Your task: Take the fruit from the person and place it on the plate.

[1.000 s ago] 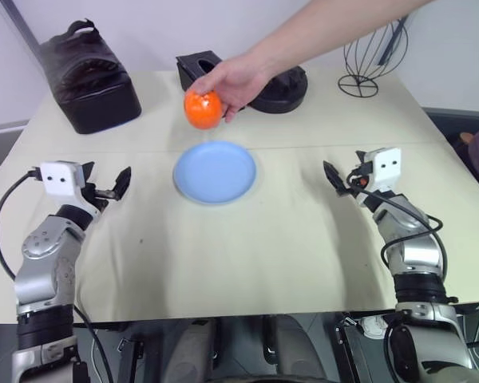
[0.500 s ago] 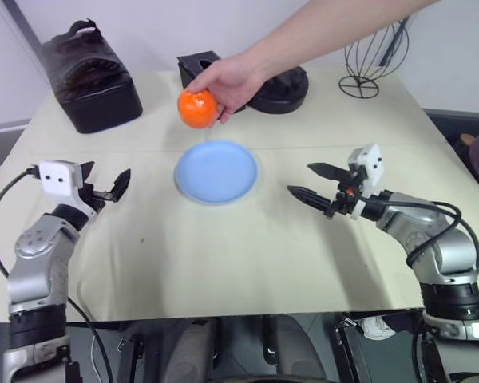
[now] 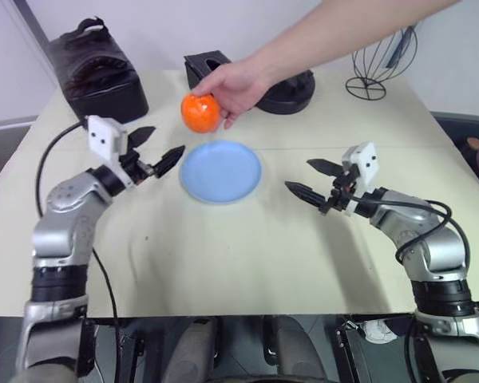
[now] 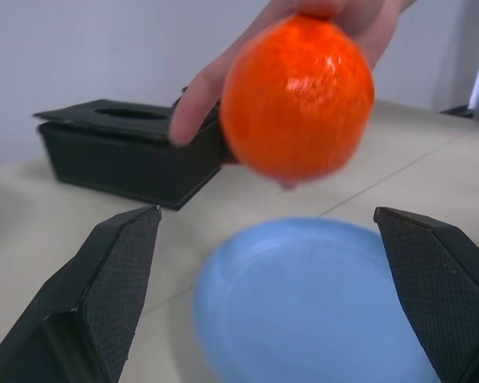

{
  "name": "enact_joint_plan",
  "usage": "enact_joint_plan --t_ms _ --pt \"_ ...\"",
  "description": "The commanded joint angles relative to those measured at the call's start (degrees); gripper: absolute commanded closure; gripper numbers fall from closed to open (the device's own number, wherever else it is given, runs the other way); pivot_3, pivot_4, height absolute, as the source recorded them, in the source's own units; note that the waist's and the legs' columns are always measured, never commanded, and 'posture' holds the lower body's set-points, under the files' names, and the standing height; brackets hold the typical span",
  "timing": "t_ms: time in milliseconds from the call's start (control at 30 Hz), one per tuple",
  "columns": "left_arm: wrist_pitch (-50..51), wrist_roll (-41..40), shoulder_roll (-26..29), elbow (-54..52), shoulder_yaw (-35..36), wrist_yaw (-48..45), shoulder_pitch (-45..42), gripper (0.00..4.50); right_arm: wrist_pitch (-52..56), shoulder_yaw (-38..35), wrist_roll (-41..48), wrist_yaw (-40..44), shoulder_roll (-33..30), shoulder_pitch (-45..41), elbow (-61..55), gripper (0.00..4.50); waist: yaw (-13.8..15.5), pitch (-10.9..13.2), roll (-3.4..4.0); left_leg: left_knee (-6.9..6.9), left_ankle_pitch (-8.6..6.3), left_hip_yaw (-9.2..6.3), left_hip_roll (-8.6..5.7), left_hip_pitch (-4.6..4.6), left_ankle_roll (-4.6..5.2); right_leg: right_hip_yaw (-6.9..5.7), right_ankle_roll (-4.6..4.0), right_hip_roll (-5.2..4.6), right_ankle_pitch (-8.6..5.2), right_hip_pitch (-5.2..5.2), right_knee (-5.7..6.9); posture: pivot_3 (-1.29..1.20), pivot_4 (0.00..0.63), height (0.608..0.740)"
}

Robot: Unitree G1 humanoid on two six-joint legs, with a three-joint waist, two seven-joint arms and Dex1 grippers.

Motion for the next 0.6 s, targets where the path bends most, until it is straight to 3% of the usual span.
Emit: enact_joint_plan --t_ms 33,533,567,600 --pt "-4.0 1.3 -1.6 4.3 -0.5 -0.9 -4.6 0.00 -1.4 -0.5 -0.4 -0.9 0.6 -0.4 -1.3 0.05 0.0 0.0 0.00 0.00 0.00 0.00 0.00 0.00 0.00 0.00 0.00 0.00 0.00 0.00 0.00 0.00 0.150 0.740" --pt "-11.4 4.1 -8.4 17.6 -2.2 -3.8 -13.5 0.00 -2.0 -1.3 -1.1 -3.0 1.1 1.7 -2.6 0.05 0.0 0.0 0.00 0.01 0.00 0.00 -0.01 0.00 0.01 -0.01 0.02 0.03 0.01 -0.01 0.03 0.00 0.150 0.740" --pt "-12.0 4.2 -8.7 18.0 -2.2 -4.1 -13.7 0.56 -2.0 -1.4 -1.1 -3.2 1.1 1.7 -2.6 0.00 0.0 0.0 0.00 0.01 0.00 0.00 -0.01 0.01 0.01 -0.01 0.02 0.02 0.01 0.00 0.03 0.00 0.150 0.740" --pt "-12.3 4.2 -8.9 18.4 -2.1 -4.2 -13.9 0.80 -2.0 -1.4 -1.1 -3.3 1.1 1.7 -2.7 0.00 0.0 0.0 0.00 0.01 0.00 0.00 -0.01 0.00 0.01 -0.01 0.02 0.03 0.01 0.00 0.03 0.00 0.150 0.740"
